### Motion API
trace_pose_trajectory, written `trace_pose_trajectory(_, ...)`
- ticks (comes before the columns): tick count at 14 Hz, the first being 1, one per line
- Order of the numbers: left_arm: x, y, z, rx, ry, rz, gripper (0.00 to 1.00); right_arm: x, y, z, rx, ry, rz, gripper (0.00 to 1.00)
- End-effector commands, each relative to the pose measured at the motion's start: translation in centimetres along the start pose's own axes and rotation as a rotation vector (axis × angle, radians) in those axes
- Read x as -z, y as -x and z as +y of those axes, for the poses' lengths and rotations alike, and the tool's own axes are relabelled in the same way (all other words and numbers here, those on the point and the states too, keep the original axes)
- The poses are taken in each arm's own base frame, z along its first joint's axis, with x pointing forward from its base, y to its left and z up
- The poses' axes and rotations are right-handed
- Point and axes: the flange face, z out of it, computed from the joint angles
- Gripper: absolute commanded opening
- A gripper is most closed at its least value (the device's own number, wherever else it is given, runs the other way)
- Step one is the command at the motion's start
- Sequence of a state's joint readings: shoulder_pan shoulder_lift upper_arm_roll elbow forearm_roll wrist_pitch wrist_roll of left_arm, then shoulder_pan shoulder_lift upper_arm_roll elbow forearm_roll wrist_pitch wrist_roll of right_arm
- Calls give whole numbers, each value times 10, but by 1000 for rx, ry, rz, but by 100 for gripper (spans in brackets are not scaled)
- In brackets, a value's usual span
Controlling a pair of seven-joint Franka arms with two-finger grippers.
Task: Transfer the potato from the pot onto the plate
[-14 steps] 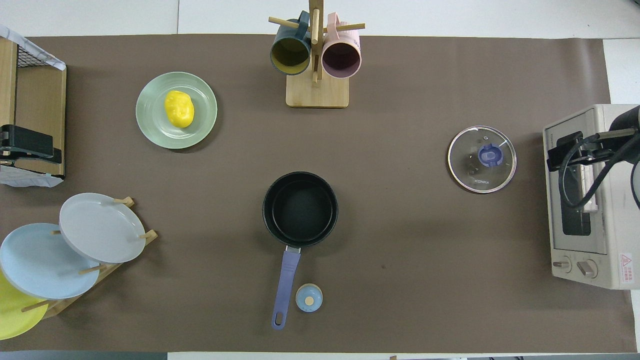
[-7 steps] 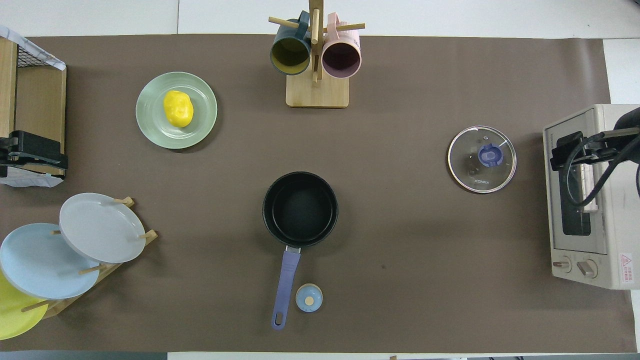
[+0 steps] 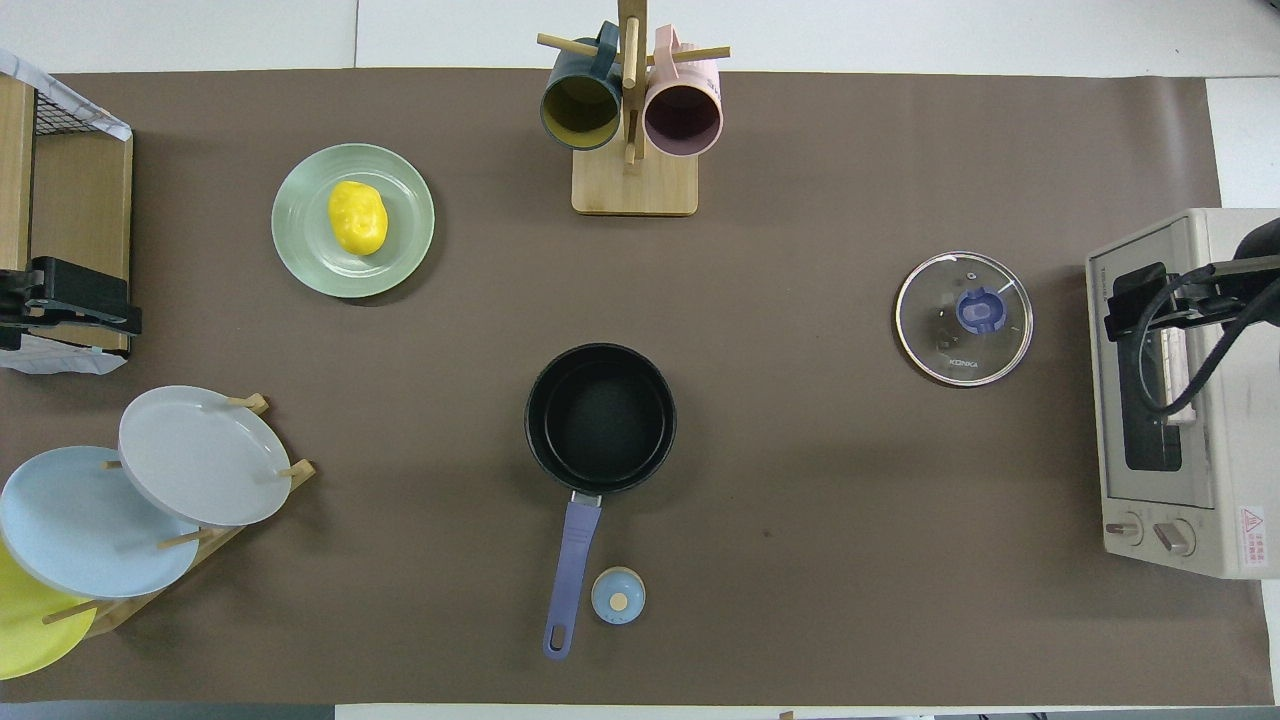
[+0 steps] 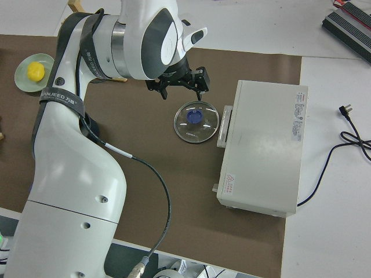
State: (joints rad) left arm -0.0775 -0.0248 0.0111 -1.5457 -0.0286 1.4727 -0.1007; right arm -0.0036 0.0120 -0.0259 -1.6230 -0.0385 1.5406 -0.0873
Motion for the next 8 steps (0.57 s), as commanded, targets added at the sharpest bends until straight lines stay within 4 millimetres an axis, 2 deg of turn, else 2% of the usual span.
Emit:
trace_pose_trajectory(1,3,3,4,-18,-23,-2,100,1,3,-3,-13,-6,6,100)
trace_pose_trajectory(8,2,3,3,-18,-24,-7,100,0,3,0,-18,-6,6,100)
